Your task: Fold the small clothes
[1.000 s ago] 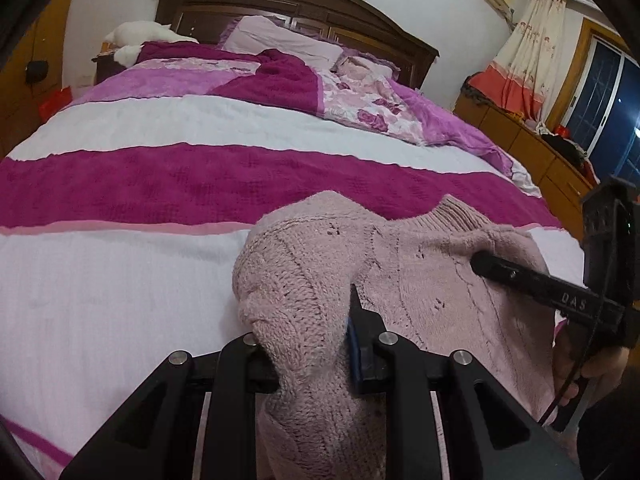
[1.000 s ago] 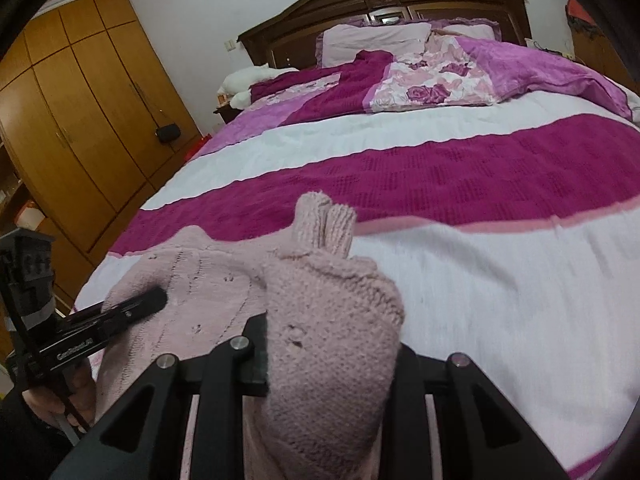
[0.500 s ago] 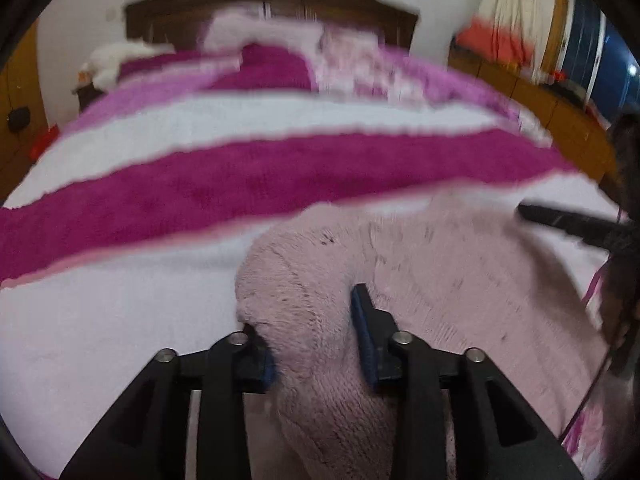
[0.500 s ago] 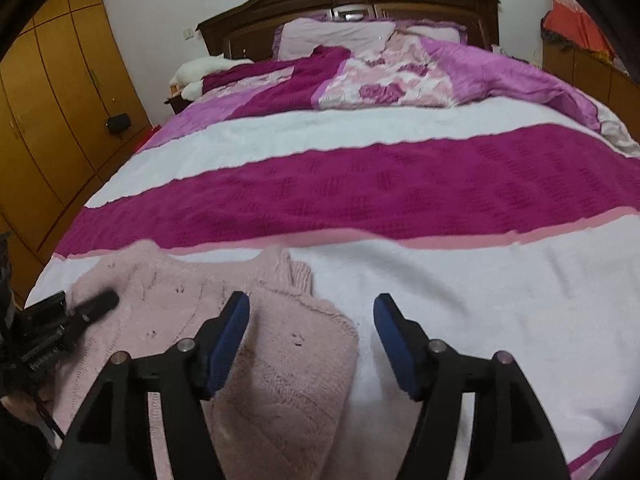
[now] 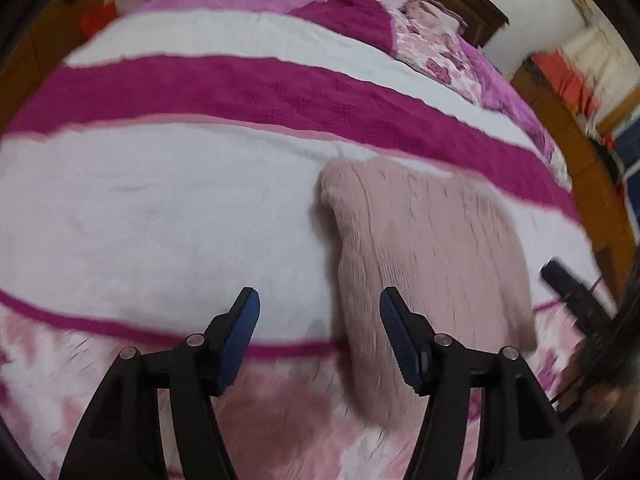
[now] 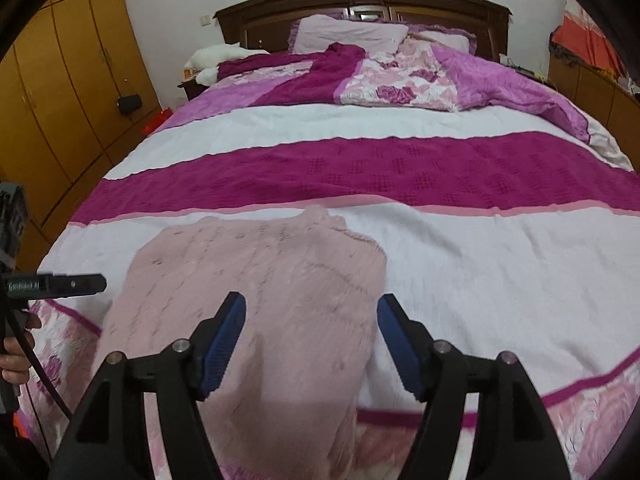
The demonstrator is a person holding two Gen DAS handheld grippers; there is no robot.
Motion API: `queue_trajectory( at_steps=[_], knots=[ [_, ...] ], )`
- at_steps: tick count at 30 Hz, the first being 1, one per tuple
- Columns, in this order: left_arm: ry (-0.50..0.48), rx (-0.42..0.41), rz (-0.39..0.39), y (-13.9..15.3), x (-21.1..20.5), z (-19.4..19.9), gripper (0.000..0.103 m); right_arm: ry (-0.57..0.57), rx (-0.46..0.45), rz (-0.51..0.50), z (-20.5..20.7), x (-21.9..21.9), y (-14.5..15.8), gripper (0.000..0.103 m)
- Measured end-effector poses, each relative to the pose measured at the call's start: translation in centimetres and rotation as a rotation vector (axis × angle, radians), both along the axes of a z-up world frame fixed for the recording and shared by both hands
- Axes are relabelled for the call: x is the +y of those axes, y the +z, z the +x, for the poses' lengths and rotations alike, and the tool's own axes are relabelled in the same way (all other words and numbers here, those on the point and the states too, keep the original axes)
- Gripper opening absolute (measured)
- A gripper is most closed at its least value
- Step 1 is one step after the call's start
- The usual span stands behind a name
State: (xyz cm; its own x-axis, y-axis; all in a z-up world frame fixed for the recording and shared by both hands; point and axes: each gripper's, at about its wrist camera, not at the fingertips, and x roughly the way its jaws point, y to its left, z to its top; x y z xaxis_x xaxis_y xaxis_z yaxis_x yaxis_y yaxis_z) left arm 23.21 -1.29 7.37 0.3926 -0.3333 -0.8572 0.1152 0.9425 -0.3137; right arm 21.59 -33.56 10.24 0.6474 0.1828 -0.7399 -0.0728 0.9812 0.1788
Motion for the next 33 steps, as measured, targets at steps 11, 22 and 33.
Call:
queue_trajectory(
  at_steps=[11,22,33],
  knots=[
    [-0.012,-0.132,-0.001,6.2,-1.1,-9.3,0.040,0.006,0.079,0.025,-7.7,1.6,4.1,0.072],
    [0.001,-0.173,0.009,9.2,-0.9,-16.9,0.040,0.016,0.029,-0.020,-16.2,3.7,8.2,0.072],
    [-0.002,-0.193,0.055,8.8,-1.0,-22.9,0.040,0.010,0.029,-0.006,-20.7,6.0,7.7,0.072]
  ],
)
